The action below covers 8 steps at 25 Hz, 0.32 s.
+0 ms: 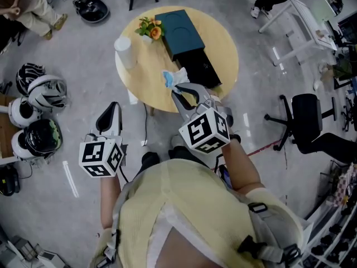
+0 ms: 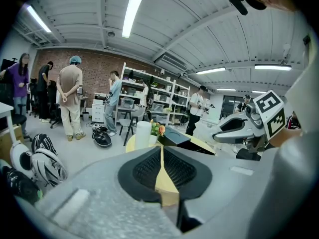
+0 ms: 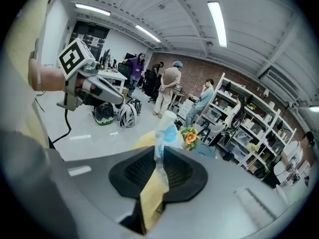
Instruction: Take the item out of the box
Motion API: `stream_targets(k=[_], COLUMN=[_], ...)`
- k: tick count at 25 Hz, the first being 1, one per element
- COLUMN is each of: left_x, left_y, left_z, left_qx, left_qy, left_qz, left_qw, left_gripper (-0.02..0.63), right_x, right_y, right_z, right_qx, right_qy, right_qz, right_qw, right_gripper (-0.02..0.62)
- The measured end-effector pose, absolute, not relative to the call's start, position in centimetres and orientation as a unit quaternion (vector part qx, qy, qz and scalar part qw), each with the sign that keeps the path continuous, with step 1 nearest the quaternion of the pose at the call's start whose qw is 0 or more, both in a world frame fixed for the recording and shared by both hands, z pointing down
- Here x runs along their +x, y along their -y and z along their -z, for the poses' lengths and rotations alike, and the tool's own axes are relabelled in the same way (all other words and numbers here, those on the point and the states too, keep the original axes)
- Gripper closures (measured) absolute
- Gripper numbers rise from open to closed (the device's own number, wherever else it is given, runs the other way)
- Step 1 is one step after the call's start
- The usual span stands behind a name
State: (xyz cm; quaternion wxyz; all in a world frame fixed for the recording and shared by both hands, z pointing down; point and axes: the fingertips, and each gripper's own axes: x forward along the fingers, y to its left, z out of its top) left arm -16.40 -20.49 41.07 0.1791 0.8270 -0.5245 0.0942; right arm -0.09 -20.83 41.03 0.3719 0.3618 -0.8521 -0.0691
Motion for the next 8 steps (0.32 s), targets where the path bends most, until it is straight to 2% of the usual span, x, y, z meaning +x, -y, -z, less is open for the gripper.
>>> stream_targets(k=[8], left_x=[-15.55], left_y=[20.13], left_z=[-40.49], left_qx=[0.832], left_qy=[0.518], left_qz=[-0.089], left_qw=[0.178], left_gripper=[0.589], right_x=[0.13], right_y=[20.49], right_z=[-40.61], right_qx=[0.355], right_qy=[0.857], right_qz=[0.072], right_qw=[0.367], right_gripper=[0.543])
